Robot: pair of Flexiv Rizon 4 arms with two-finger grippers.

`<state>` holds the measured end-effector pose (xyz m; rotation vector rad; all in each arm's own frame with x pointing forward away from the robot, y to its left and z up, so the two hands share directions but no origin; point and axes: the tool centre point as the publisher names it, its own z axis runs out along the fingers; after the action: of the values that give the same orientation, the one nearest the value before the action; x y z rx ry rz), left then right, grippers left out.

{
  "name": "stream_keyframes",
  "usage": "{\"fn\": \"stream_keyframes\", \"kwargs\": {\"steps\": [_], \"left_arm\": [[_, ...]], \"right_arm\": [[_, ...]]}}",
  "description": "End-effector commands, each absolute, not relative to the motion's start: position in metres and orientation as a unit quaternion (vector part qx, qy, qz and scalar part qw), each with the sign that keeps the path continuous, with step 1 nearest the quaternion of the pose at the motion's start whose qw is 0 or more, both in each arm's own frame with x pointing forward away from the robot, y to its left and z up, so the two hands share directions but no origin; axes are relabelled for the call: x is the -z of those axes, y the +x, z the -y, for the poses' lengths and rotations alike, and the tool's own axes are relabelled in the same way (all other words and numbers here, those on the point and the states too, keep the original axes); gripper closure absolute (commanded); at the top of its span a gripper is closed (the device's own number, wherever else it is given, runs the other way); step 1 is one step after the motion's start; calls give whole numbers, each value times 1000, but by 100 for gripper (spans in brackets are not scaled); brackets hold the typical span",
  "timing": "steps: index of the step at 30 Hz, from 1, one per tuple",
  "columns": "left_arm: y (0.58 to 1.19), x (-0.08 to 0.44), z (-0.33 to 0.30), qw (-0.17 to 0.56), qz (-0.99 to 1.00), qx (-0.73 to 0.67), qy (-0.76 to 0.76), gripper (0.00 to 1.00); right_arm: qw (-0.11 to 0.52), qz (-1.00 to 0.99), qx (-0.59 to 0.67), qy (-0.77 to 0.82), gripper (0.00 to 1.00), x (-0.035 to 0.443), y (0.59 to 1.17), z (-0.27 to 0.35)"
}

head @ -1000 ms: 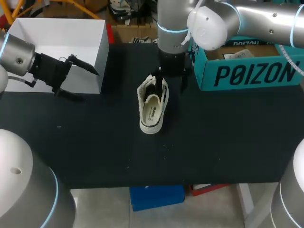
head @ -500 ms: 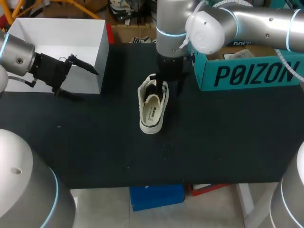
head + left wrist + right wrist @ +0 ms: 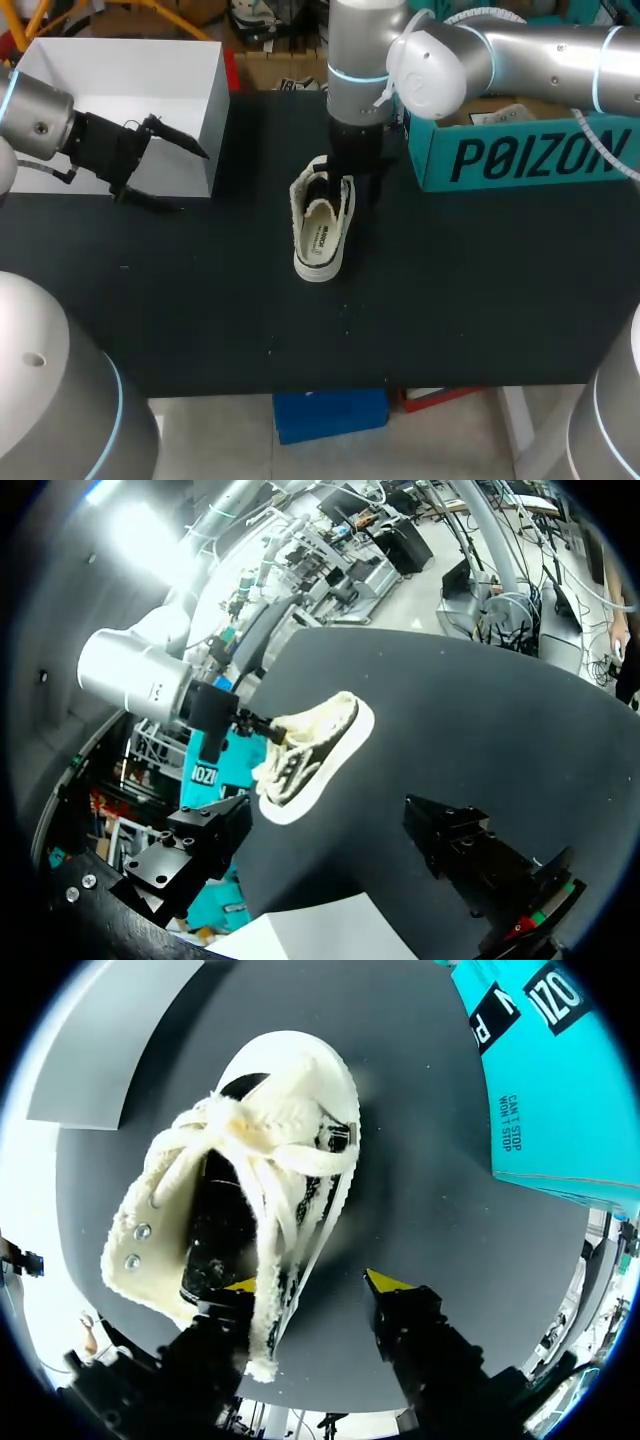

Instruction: Take the shoe out of the shoebox, open the shoe tongue, remove and reinsert the insole, then place the shoe into the shoebox

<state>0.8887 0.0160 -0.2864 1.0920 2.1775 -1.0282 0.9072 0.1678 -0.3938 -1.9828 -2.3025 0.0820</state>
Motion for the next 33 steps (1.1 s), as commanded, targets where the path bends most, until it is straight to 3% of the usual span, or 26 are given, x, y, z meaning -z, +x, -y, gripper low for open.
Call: {"fn": "stream_keyframes", "kwargs": {"steps": [1,13,15,17,18,33], "left_arm": [[888,287,-15,249,-798,375,400,0],[888,287,-15,249,-798,375,400,0],[888,287,-15,249,-798,375,400,0],[888,287,-15,249,-798,375,400,0],[888,287,-15,249,-798,375,400,0],[888,287,-15,249,-798,375,400,0]], "right_arm": [[55,756,-29,-652,47,403,911,-171],[60,749,-31,-659,34,416,907,-169],[58,749,-32,-659,60,417,907,-168],[54,754,-32,-654,60,417,907,-167],[54,756,-32,-651,100,417,907,-167],[22,764,32,-645,100,356,911,-173]]}}
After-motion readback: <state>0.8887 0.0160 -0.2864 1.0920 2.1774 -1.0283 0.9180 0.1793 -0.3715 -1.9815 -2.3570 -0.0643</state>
